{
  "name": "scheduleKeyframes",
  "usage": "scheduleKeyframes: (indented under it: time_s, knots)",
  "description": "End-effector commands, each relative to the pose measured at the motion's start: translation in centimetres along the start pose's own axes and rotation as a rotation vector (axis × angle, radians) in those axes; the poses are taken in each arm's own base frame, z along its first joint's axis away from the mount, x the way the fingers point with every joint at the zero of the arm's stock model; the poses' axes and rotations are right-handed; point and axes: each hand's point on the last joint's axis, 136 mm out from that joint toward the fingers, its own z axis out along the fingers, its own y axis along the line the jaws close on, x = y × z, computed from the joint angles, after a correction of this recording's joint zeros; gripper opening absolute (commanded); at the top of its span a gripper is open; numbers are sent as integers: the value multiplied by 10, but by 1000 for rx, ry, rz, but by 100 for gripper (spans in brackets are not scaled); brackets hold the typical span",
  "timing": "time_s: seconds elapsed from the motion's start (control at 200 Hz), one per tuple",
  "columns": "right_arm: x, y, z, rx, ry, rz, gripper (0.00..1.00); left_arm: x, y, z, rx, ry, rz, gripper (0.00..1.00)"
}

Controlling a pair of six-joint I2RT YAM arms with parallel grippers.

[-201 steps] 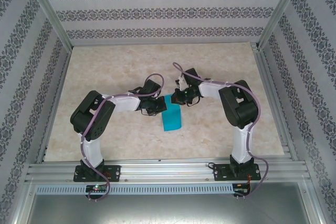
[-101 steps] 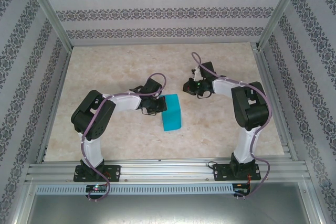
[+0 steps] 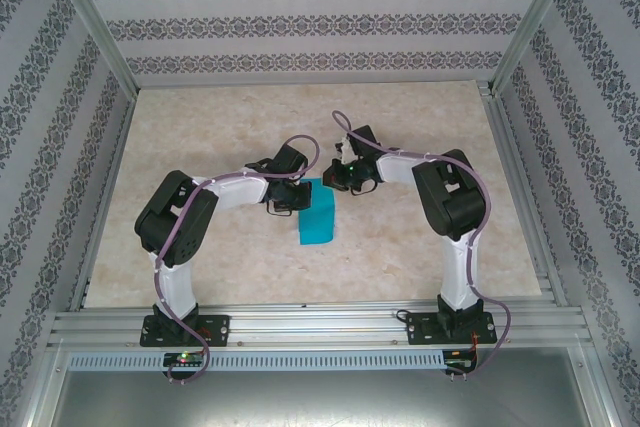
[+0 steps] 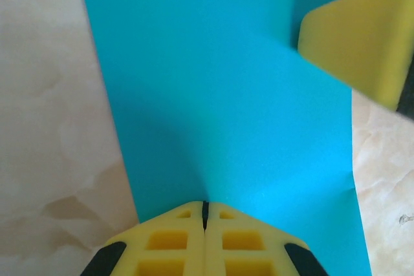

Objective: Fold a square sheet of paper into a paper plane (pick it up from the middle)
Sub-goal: Fold the square sheet of paper in half at the center of the table.

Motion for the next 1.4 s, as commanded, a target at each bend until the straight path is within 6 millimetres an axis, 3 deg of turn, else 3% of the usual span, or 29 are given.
scheduleKeyframes:
  time_s: [0.0, 0.07, 0.16, 0.26, 0.355, 0.595, 0.944, 1.149, 1.394]
  knots:
    - [-20, -38, -6, 104, -48, 71, 0, 69, 85, 17, -286, 229, -56, 0]
    - [-30, -57, -15, 141, -80, 101, 0, 72, 86, 18, -281, 236, -61, 0]
    - [-44, -63, -34, 165, -138, 103, 0, 73, 86, 20, -276, 237, -68, 0]
    - [-47, -47, -60, 132, -183, 87, 0, 72, 85, 21, -273, 234, -73, 0]
    - [-23, -24, -70, 35, -176, 80, 0, 72, 84, 22, -267, 230, -85, 0]
    - [54, 16, -51, -47, -8, 37, 0, 75, 87, 25, -270, 230, -103, 0]
    - [83, 25, -13, -90, 131, 35, 0, 77, 89, 25, -281, 233, -118, 0]
    - [105, 3, -11, -43, 183, 53, 0, 78, 93, 25, -303, 230, -134, 0]
    - [135, -39, -37, 50, 216, 96, 0, 79, 97, 26, -320, 227, -145, 0]
